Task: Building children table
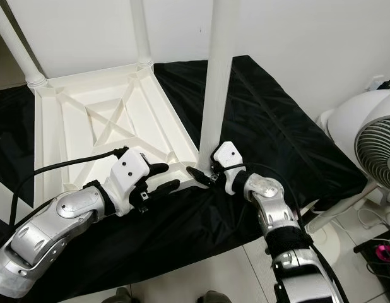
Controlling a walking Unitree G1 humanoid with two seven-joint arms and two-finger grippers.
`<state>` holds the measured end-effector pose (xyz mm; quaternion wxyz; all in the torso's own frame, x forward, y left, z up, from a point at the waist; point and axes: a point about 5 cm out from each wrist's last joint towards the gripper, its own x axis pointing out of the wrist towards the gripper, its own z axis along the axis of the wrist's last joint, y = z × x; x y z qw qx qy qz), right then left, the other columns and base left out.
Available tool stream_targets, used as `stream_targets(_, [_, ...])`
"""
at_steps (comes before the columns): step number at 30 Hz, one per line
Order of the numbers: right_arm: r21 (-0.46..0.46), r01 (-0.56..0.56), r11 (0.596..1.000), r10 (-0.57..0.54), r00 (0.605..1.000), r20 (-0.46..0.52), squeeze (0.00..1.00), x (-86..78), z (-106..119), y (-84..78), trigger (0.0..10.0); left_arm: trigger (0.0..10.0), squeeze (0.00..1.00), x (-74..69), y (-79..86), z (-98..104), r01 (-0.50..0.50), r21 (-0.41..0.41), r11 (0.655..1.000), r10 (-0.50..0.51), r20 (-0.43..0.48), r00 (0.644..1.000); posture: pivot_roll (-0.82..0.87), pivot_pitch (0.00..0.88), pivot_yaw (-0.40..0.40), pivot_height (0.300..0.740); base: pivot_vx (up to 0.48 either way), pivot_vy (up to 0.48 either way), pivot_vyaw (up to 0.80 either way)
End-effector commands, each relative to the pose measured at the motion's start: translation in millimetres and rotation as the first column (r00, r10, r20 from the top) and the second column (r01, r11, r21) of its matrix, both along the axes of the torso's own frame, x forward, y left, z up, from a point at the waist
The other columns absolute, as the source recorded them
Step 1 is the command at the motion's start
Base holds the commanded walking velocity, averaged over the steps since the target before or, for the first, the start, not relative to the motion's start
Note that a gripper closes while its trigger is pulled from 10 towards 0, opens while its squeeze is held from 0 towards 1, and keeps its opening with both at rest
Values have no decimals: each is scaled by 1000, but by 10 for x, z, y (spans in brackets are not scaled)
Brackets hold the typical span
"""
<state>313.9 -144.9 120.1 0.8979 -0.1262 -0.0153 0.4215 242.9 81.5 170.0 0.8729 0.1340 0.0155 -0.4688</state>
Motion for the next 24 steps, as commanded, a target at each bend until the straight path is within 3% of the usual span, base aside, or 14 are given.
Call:
stream_targets(1, [24,4,1000,-3,999,-43,0,-39,-70,22,10000,10000,0,-36,2,-21,109,10,994,-109,-40,993,-54,33,44,740,0,0,0])
stream_targets(6, [51,195,979,-193,980,-46,0,-39,-111,-12,10000,10000,0,-44,4,-35,105,11,994,-104,-45,994,-55,29,41,740,0,0,0])
stream_targets(8, [51,195,979,-193,980,-46,0,-39,-111,-12,10000,10000,0,-44,4,-35,105,11,994,-104,-45,994,-55,29,41,740,0,0,0])
stream_targets(10, [97,389,916,-383,921,-74,0,-81,-146,37,10000,10000,0,-37,14,-29,95,10,995,-94,-39,995,-42,25,26,740,0,0,0])
stream_targets(11, [97,389,916,-383,921,-74,0,-81,-146,37,10000,10000,0,-37,14,-29,95,10,995,-94,-39,995,-42,25,26,740,0,0,0])
stream_targets(12, [114,442,890,-434,897,-87,0,-102,-152,56,10000,10000,0,-34,19,-26,90,9,996,-89,-38,995,-42,25,26,740,0,0,0])
stream_targets(13, [142,541,829,-530,841,-109,0,-127,-158,89,10000,10000,0,-36,29,-29,86,10,996,-85,-37,996,-38,21,19,740,0,0,0])
stream_targets(14, [142,541,829,-530,841,-109,0,-127,-158,89,10000,10000,0,-36,29,-29,86,10,996,-85,-37,996,-38,21,19,740,0,0,0])
stream_targets(15, [169,694,700,-685,719,-119,0,-195,-163,186,10000,10000,0,-51,39,-40,79,10,997,-79,-40,996,-36,21,12,740,0,0,0])
stream_targets(16, [169,694,700,-685,719,-119,0,-195,-163,186,10000,10000,0,-51,39,-40,79,10,997,-79,-40,996,-36,21,12,740,0,0,0])
stream_targets(18, [172,757,630,-747,652,-133,0,-237,-169,269,10000,10000,0,-61,39,-45,77,9,997,-76,-41,996,-33,18,6,740,0,0,0])
stream_targets(21, [169,771,614,-758,636,-144,0,-245,-178,298,10000,10000,0,-63,39,-46,77,9,997,-76,-41,996,-33,18,6,740,0,0,0])
stream_targets(23, [174,736,654,-729,675,-116,0,-247,-141,427,10000,10000,0,-63,38,-46,73,6,997,-73,-42,996,-30,19,7,740,0,0,0])
stream_targets(24, [174,736,654,-729,675,-116,0,-247,-141,427,10000,10000,0,-63,38,-46,73,6,997,-73,-42,996,-30,19,7,740,0,0,0])
